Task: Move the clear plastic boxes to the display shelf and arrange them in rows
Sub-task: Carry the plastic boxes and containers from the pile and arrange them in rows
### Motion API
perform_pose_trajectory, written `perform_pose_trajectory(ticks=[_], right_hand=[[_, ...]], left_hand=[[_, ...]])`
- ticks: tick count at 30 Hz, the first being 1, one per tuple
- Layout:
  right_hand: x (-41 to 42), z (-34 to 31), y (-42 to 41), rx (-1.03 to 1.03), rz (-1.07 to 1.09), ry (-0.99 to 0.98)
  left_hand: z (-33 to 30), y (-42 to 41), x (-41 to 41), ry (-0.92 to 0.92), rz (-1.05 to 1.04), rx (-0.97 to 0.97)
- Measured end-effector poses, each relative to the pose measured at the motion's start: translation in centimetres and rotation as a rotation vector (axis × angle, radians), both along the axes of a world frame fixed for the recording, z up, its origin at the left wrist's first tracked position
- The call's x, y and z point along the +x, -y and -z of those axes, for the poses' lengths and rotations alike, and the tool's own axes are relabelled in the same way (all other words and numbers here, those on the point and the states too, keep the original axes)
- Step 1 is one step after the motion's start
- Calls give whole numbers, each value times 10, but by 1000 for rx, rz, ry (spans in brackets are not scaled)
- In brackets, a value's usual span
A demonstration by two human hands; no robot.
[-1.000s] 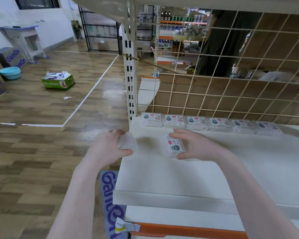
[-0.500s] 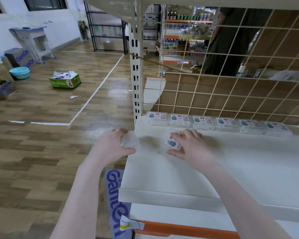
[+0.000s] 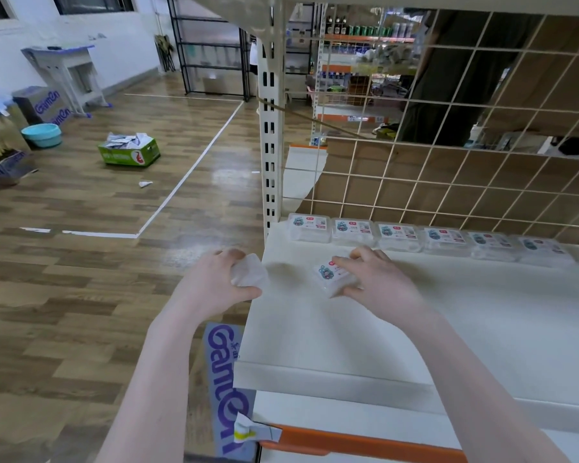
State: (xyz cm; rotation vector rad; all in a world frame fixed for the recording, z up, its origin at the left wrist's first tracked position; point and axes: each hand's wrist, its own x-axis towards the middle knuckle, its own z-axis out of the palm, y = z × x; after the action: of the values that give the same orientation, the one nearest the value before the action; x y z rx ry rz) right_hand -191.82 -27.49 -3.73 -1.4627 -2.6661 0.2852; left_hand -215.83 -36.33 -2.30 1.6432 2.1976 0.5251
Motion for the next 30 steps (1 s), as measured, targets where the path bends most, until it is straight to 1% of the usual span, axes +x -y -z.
perform_pose_trajectory(ticks=[4,14,23,30], right_hand=[[-18,5,0,66,62,-44],[-57,8,-10,116,178,-101],[-57,10,-16,114,186,-127],[-50,9,-20,103,142,-135]], left_hand=[[3,2,-4,-15,-4,-4],[6,4,-11,-12,-12,5],[6,-1,-9,4,5,-9],[5,-6,-2,7,24,-3]])
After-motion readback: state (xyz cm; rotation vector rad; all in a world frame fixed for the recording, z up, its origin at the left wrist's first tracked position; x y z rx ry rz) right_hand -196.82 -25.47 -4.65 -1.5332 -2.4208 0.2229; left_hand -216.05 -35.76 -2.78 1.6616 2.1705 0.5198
